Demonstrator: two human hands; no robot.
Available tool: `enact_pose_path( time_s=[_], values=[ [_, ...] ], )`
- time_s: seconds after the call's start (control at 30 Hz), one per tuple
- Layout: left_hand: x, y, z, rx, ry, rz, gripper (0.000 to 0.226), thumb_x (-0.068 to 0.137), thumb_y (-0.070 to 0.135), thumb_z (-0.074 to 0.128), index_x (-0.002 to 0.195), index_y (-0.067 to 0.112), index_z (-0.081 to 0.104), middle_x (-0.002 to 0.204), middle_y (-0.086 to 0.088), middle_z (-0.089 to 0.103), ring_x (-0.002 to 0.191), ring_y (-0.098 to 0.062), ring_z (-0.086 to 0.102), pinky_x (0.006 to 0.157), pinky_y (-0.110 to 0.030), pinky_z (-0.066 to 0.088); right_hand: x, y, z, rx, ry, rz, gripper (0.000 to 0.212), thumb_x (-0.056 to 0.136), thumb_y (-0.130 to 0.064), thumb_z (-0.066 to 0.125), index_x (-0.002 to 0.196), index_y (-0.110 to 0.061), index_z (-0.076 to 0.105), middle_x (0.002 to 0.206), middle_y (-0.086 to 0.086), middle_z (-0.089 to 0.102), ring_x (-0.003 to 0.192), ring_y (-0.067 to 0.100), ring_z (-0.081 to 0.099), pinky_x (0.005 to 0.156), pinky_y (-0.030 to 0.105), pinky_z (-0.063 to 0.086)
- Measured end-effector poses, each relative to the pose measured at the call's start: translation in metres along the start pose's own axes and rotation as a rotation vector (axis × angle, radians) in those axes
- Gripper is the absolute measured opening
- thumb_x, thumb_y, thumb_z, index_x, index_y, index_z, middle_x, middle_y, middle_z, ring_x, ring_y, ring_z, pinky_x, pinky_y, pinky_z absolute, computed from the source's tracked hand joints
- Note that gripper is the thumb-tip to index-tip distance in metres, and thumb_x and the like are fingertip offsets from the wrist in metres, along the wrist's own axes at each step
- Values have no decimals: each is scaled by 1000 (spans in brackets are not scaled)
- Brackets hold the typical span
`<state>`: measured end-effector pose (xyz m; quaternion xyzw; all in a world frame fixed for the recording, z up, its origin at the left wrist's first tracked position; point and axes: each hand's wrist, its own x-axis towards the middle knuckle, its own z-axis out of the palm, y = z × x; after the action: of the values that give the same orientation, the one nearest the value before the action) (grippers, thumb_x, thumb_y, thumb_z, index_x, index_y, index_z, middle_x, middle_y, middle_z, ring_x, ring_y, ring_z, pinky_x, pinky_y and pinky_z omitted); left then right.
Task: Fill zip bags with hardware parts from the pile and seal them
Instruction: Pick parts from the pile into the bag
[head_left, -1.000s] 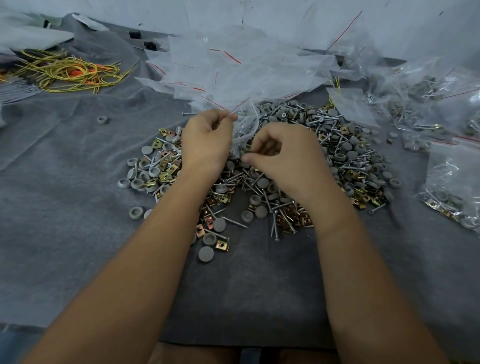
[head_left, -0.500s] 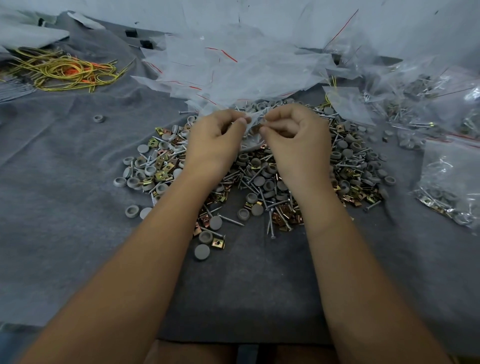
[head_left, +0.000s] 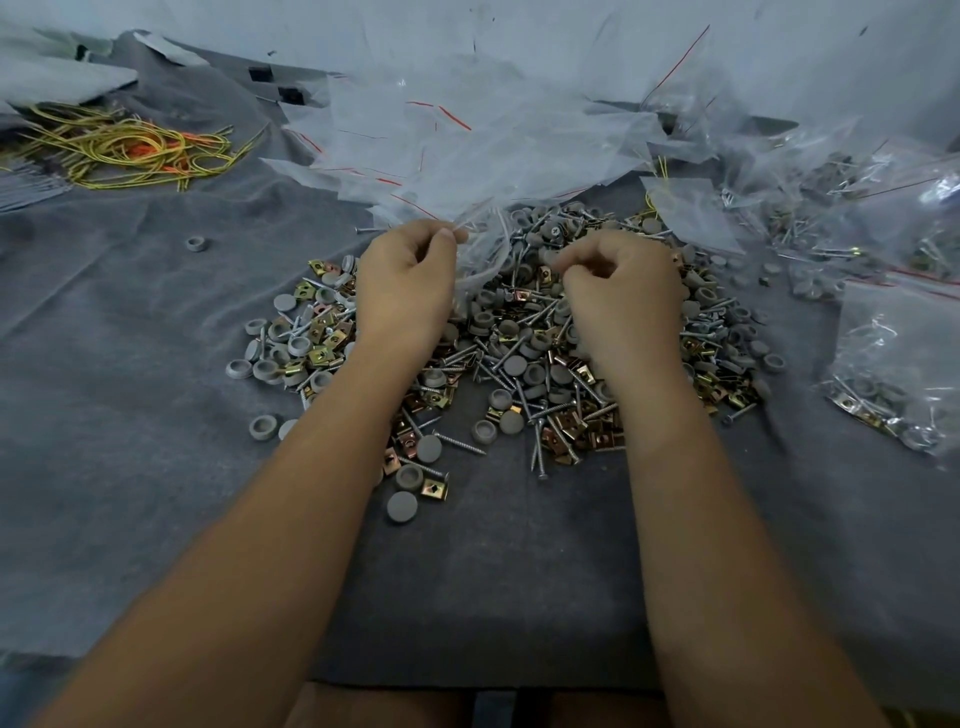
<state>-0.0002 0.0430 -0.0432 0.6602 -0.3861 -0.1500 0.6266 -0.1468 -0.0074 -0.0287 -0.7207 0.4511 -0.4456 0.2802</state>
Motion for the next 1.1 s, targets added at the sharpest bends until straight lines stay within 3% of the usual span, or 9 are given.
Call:
enact_pose_path(
  time_s=[0.07, 0.1, 0.2, 0.3, 0.43, 0.6, 0.87, 1.0, 1.1],
  values=[
    [1, -1, 0, -2, 8, -14, 25, 97, 18, 46, 92, 23, 71, 36, 13, 41, 42, -8, 33, 49, -22, 32, -2, -1, 0, -63, -121, -34, 37, 78, 0, 48, 65, -29, 68, 75, -8, 68, 39, 6, 41, 46, 21, 37],
    [2, -1, 0, 1, 9, -16, 25, 97, 19, 46, 92, 24, 71, 37, 13, 42, 43, -8, 33, 51, -25, 33, -2, -3, 0, -89, -176, -65, 40, 77, 1, 48, 62, -31, 68, 80, -4, 70, 43, 9, 44, 55, 22, 41],
    [2, -2, 0, -4, 5, -15, 25, 97, 19, 46, 92, 24, 71, 36, 13, 41, 41, -6, 31, 51, -26, 31, -1, -6, 4, -258, -335, -172, 39, 77, -4, 50, 66, -34, 74, 94, -2, 68, 80, 19, 54, 84, 37, 44],
    [2, -1, 0, -17, -2, -21, 25, 96, 17, 47, 91, 23, 71, 36, 12, 40, 40, -6, 30, 49, -24, 29, -1, -3, 8, -498, -396, -247, 23, 82, -23, 57, 80, -34, 76, 98, -5, 59, 108, 24, 44, 92, 36, 32],
    [1, 2, 0, -84, -31, -34, 28, 91, 6, 47, 87, 21, 71, 41, 11, 41, 38, -6, 31, 42, -17, 26, -1, 0, 8, -640, -366, -292, 11, 81, -42, 64, 83, -37, 73, 95, -8, 49, 109, 21, 39, 84, 34, 20],
    [-3, 4, 1, -103, -119, 2, 32, 83, -4, 44, 89, 14, 70, 45, 4, 44, 38, -8, 34, 40, -17, 26, -3, 0, 8, -634, -383, -313, 9, 76, -42, 68, 83, -37, 70, 100, -7, 52, 110, 20, 36, 82, 30, 13],
    [-3, 6, 1, -153, -110, -64, 32, 84, -6, 41, 94, 6, 70, 40, 9, 47, 37, -6, 35, 41, -19, 28, -3, 1, 11, -664, -371, -337, 7, 81, -37, 67, 85, -35, 72, 96, -8, 49, 110, 22, 39, 93, 37, 22],
    [-2, 6, 2, -119, -76, -64, 34, 85, -2, 42, 83, 18, 70, 44, 2, 42, 42, -12, 32, 48, -24, 28, -3, 3, 12, -676, -349, -374, 15, 88, -33, 58, 93, -31, 72, 93, -10, 46, 109, 21, 42, 92, 38, 26],
    [-1, 4, 3, -101, -68, -52, 35, 86, 1, 44, 79, 23, 70, 42, 7, 42, 47, -17, 33, 55, -29, 30, -2, 3, 12, -562, -283, -348, 17, 92, -25, 54, 97, -25, 70, 93, -7, 58, 102, 21, 52, 95, 40, 36]
  ],
)
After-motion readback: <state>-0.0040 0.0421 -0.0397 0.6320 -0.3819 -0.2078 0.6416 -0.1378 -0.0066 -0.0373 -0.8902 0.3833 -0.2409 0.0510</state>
